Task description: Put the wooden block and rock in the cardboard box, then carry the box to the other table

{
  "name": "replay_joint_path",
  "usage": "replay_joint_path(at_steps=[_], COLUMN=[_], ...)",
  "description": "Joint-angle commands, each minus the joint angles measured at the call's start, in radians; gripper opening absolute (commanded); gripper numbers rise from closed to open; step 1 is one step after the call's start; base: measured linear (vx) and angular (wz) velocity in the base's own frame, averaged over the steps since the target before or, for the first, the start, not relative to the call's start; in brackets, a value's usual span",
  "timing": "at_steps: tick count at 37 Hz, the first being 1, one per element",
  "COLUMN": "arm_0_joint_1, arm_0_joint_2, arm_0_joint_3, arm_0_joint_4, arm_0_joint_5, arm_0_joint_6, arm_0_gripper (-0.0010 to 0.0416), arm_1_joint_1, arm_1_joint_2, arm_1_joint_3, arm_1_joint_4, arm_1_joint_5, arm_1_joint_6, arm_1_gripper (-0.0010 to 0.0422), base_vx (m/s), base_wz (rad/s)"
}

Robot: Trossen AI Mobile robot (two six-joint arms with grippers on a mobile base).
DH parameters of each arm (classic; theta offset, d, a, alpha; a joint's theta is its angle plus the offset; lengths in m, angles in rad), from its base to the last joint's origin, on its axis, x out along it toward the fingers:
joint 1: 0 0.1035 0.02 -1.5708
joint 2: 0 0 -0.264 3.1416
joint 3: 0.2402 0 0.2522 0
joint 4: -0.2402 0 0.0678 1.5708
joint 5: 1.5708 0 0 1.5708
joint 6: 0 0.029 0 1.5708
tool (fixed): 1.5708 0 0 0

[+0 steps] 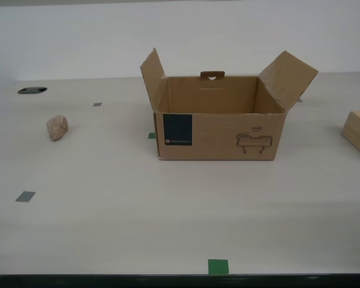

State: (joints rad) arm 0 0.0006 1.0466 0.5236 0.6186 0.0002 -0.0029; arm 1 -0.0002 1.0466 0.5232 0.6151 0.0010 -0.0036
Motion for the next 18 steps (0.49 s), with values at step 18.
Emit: replay_joint_path(at_steps=[18], arm_0_joint_1=[0.000], arm_0_joint_2=[0.000], arm_0_joint_3=[0.001], arm_0_joint_4=[0.002], arm_0_joint_5=[0.002], arm_0_joint_6=[0.003], arm_0_gripper=[0.0000], arm_1_joint_1=[0.000], arm_1_joint_2=[0.000], arm_1_joint_3=[0.000], arm_1_joint_4=[0.003], arm_1_joint_5=[-0.002], arm_1_joint_6=[0.000], arm_1_gripper=[0.0000], base_vx=[0.000], base_wz=[0.000])
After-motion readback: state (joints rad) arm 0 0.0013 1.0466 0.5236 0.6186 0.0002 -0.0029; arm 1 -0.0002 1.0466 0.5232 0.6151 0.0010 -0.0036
